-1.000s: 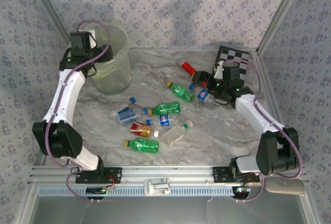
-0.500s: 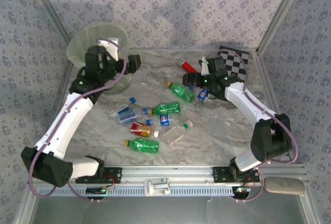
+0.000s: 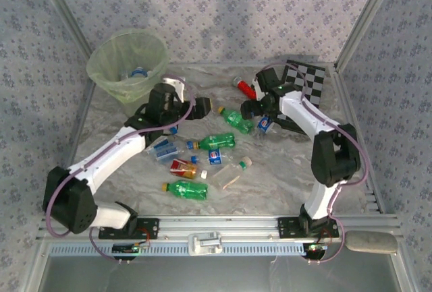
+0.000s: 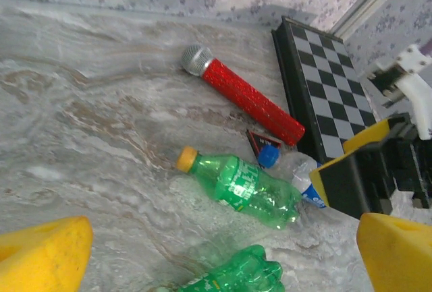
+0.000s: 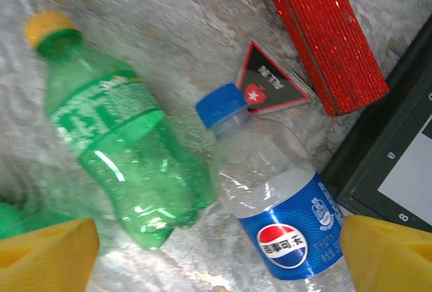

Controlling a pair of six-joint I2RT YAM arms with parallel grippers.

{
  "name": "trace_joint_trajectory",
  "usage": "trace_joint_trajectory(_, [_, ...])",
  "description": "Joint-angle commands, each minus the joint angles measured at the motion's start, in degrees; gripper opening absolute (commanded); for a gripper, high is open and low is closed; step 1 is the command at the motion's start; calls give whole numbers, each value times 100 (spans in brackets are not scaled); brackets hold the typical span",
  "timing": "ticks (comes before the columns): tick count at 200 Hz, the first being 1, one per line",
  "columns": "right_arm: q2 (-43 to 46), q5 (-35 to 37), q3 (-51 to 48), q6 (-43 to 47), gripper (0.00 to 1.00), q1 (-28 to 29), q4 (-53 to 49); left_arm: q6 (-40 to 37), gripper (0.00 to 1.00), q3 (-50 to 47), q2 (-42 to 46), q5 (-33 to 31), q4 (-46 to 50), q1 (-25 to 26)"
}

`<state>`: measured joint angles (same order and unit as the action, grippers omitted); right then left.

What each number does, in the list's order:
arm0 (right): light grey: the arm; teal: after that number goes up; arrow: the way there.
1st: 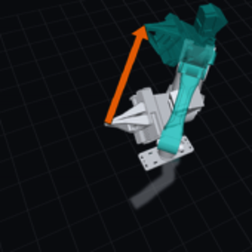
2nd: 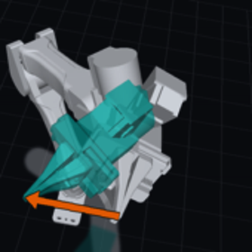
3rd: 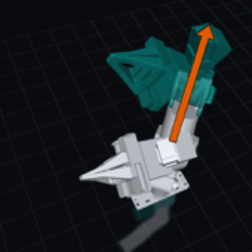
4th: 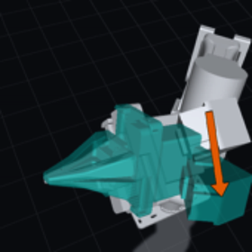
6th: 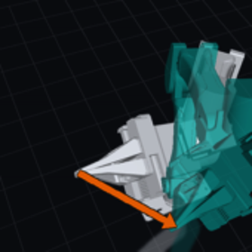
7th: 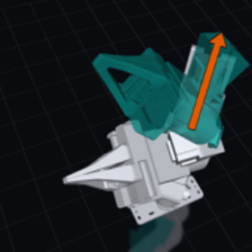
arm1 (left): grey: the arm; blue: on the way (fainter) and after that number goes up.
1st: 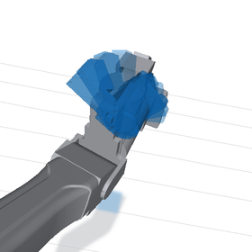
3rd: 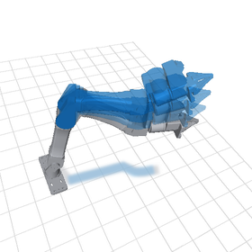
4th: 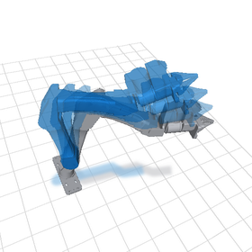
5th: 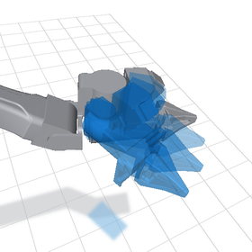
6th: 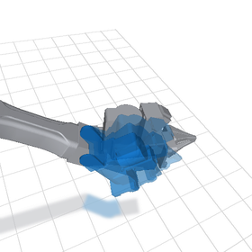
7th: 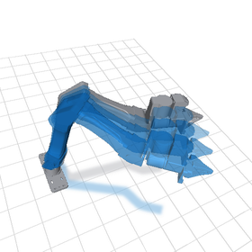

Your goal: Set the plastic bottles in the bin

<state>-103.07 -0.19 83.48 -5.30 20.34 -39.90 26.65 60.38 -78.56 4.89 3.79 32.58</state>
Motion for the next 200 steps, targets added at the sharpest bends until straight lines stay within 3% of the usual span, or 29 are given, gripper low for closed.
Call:
trace_joint_trajectory(1, [-401,546,357,383,90,-29,-681,82,100,-40,-284,-53,-265,154])
trace_joint_trajectory(55, [-844,982,423,562,79,-21,-687,-117,100,81,-893,-210,-186,454])
trace_joint_trajectory(113, [-1014,829,355,618,72,7,-608,-164,100,-96,-1077,-168,-555,521])
trace_joint_trajectory(200, [-1290,583,397,532,72,102,-463,-56,100,-247,-1161,-289,-365,549])
